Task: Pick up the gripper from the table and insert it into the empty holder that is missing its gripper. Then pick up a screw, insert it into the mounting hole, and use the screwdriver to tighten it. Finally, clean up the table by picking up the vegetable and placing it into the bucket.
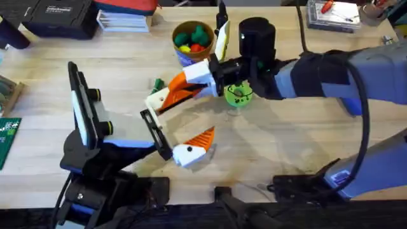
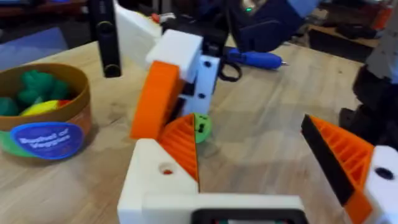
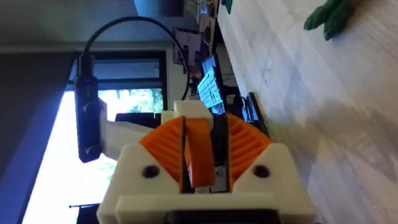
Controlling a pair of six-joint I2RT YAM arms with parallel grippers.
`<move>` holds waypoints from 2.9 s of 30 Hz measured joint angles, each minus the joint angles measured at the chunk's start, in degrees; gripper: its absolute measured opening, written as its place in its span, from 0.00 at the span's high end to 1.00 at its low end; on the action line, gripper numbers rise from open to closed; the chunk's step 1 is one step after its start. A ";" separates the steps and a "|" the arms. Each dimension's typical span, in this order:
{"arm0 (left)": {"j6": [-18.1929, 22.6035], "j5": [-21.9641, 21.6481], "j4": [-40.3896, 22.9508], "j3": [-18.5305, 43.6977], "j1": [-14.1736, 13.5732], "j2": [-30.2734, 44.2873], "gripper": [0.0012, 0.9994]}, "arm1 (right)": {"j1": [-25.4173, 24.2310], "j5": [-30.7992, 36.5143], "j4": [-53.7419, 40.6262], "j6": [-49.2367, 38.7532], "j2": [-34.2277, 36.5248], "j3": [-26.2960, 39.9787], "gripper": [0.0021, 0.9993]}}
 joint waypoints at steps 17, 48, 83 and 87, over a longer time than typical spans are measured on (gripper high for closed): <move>0.80 2.73 -0.17 0.00 -0.19 -0.01 0.01 | -1.40 1.15 -0.12 -1.72 0.67 0.00 0.01; 0.80 3.23 -0.22 0.00 -0.19 -0.02 0.01 | 1.54 70.02 -85.07 -48.47 -23.61 13.31 0.00; 0.80 3.34 -0.22 0.00 -0.19 -0.02 0.01 | 4.39 73.31 -81.71 -49.52 -8.71 13.73 0.73; 0.80 3.35 -0.22 0.00 -0.19 -0.02 0.01 | 4.37 73.96 -81.71 -49.52 -8.60 13.77 0.82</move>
